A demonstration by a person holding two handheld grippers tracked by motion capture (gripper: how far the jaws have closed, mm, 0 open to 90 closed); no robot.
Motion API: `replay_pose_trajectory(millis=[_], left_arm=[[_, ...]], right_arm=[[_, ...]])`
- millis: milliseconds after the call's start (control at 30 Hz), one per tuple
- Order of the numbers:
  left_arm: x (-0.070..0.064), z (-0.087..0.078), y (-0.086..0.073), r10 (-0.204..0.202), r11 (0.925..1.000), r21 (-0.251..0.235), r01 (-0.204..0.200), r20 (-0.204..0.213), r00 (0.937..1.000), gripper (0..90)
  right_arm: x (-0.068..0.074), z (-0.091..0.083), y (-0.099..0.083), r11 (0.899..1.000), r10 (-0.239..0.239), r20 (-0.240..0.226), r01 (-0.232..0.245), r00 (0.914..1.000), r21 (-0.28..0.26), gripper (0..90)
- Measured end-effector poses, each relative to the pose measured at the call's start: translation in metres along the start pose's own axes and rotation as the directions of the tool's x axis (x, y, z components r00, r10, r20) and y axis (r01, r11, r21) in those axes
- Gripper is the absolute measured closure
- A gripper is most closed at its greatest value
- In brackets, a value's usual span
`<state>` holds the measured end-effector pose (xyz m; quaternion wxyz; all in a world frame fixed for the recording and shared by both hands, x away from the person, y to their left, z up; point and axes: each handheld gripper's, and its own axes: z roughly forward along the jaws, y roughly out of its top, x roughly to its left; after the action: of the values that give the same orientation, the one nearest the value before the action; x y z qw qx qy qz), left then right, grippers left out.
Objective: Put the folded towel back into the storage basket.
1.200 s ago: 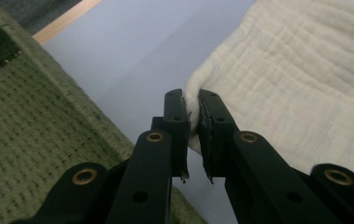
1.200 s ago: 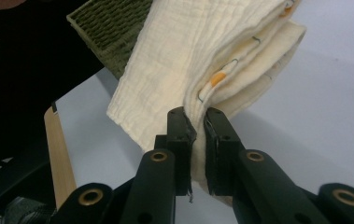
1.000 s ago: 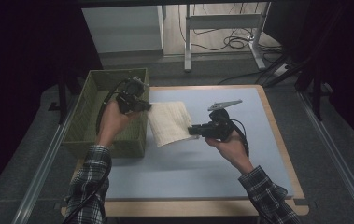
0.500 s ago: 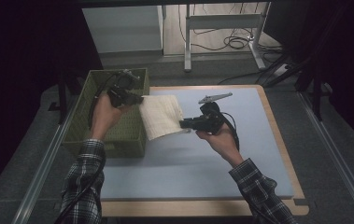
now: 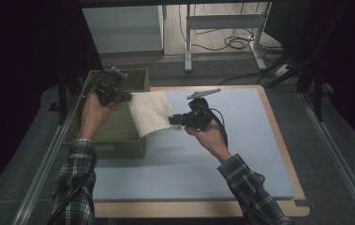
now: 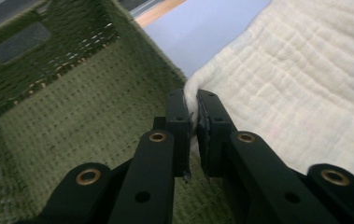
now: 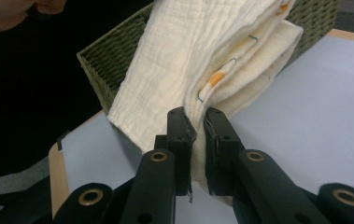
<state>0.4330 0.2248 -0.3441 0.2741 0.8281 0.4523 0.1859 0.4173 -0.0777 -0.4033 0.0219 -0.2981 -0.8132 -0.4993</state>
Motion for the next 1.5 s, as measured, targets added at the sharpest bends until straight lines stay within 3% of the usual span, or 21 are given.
replay_pose_trajectory(millis=[233,633,1067,1500], left_arm=[[0.012,-0.009,-0.006,-0.026,0.9995,-0.018,0.025,-0.038,0.999,84.3],[0.032,-0.017,-0.021,-0.057,0.9983,-0.005,0.057,-0.105,0.9928,84.3],[0.054,-0.015,-0.046,-0.092,0.9952,0.016,0.097,-0.188,0.9778,84.3],[0.072,-0.002,-0.071,-0.117,0.9911,0.038,0.128,-0.219,0.9688,84.0]], right_arm=[[0.006,0.014,0.008,1.0,0.003,-0.02,-0.004,0.9998,-0.009,81.7],[0.024,0.041,0.02,1.0,-0.013,-0.044,0.013,0.9989,-0.006,81.7],[0.049,0.093,0.023,1.0,-0.003,-0.022,0.004,0.9997,0.03,81.2],[0.062,0.144,0.018,0.995,0.043,0.014,-0.044,0.999,0.086,80.6]])
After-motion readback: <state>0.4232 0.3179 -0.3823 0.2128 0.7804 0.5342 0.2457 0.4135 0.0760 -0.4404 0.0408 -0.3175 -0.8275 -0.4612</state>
